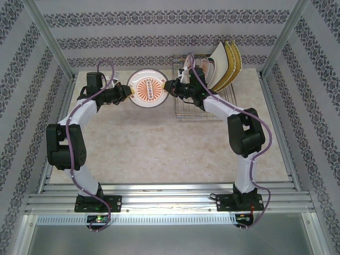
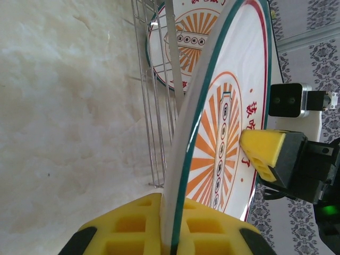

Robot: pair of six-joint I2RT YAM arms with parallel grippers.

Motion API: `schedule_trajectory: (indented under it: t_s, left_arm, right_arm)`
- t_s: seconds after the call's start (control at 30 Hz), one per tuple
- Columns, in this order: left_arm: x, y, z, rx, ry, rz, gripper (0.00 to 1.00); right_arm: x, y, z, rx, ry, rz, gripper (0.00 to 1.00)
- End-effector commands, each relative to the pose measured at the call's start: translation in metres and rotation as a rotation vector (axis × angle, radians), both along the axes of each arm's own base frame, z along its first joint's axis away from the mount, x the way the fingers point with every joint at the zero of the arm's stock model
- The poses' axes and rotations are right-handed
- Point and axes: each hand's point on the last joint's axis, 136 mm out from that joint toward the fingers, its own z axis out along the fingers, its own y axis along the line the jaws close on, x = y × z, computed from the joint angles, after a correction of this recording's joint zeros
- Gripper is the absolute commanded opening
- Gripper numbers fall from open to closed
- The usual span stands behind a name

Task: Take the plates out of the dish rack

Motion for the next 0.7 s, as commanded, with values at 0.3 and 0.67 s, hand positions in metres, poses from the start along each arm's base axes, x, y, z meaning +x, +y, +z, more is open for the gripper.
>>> schedule_trajectory:
  t_s: [0.3,0.67]
  left_arm:
    - [0.004,0.030,0.026,-0.015,-0.111,0.086,0.00]
    - [0.007,0.115,0.015,-0.044,-0.127,0.385,0.00]
  right_arm:
    - [0.002,-0.031,0.035,-0.251,-0.106,-0.081,0.98]
    - [-0.003,-0.147,0.031,-0.933,-0.056,-0.173,0.98]
